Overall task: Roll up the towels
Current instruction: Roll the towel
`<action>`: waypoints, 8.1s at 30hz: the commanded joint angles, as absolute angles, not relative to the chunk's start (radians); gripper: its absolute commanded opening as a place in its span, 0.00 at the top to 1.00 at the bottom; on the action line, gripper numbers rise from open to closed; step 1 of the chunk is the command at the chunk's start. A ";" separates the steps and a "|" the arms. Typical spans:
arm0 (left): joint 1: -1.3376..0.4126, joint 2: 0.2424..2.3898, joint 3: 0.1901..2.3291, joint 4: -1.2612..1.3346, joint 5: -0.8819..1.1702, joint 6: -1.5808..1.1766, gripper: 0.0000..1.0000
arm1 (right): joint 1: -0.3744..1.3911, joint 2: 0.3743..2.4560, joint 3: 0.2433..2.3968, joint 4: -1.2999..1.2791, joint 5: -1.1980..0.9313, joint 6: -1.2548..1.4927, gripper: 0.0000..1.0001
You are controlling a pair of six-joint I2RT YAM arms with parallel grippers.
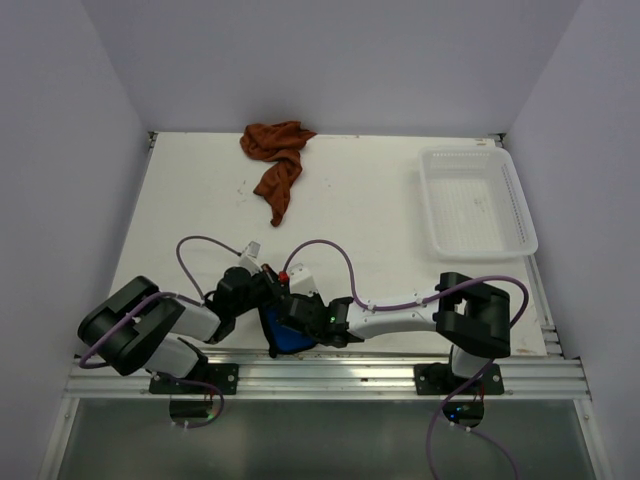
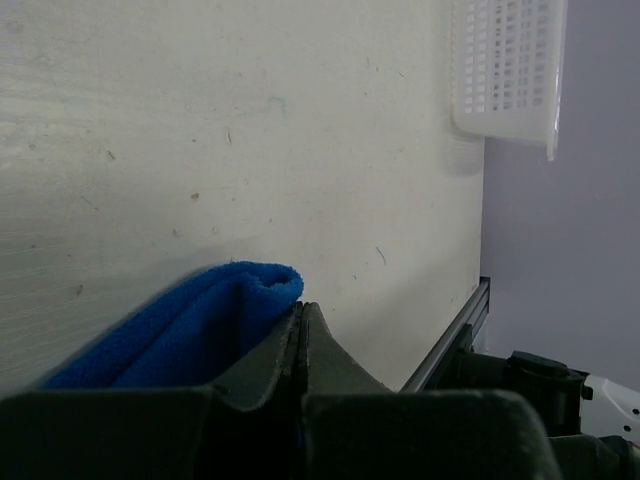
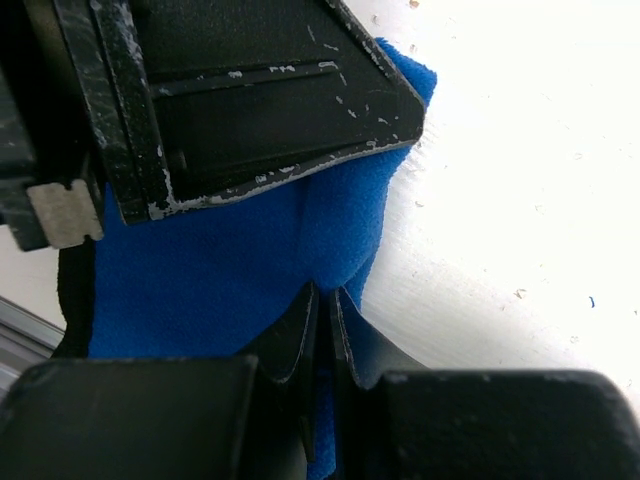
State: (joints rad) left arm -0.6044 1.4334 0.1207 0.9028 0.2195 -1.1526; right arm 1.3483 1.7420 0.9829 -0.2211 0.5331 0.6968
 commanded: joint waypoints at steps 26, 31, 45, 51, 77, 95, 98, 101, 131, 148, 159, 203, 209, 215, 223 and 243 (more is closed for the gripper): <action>-0.609 1.445 0.069 0.838 0.074 -0.927 1.00 | 1.356 1.545 0.901 -0.186 0.488 0.761 0.65; -0.611 1.442 0.052 0.841 0.071 -0.925 1.00 | 1.358 1.490 0.845 -0.167 0.439 0.784 0.75; -0.611 1.420 0.032 0.838 0.064 -0.928 1.00 | 1.396 1.539 0.819 -0.153 0.419 0.810 0.87; -0.609 1.408 0.021 0.830 0.060 -0.928 1.00 | 1.436 1.592 0.813 -0.150 0.423 0.828 0.87; -0.611 1.356 -0.025 0.839 0.060 -0.908 1.00 | 1.439 1.387 0.732 -0.152 0.442 0.884 0.73; -0.611 1.374 -0.034 0.868 0.060 -0.893 1.00 | 1.177 1.184 0.450 0.147 0.209 1.032 0.55; -0.609 1.379 -0.032 0.868 0.060 -0.893 1.00 | 1.163 1.239 0.413 0.245 0.155 1.095 0.54; -0.611 1.379 -0.034 0.868 0.061 -0.893 1.00 | 1.154 1.304 0.396 0.345 0.111 1.135 0.52; -0.611 1.359 -0.066 0.893 0.048 -0.905 1.00 | 1.155 1.522 0.410 0.537 0.025 1.206 0.50; -0.611 1.347 -0.071 0.884 0.041 -0.914 1.00 | 1.175 1.505 0.440 0.454 0.046 1.178 1.00; -0.609 1.319 -0.031 0.841 0.058 -0.920 1.00 | 1.324 1.448 0.699 -0.121 0.328 0.875 1.00; -0.609 1.034 0.238 0.376 0.129 -1.048 1.00 | 1.637 1.750 1.094 -0.757 0.940 0.805 1.00; -0.611 1.062 0.256 0.385 0.161 -1.077 1.00 | 1.693 1.853 1.176 -0.844 1.006 0.844 1.00; -0.611 1.034 0.265 0.373 0.170 -1.081 1.00 | 1.723 1.937 1.256 -0.933 1.054 0.857 1.00; -0.627 1.017 0.267 0.382 0.193 -1.089 1.00 | 1.756 2.051 1.365 -1.049 1.104 0.851 1.00; -0.719 1.066 0.124 0.498 0.166 -1.147 1.00 | 1.812 2.181 1.459 -1.172 1.138 0.857 1.00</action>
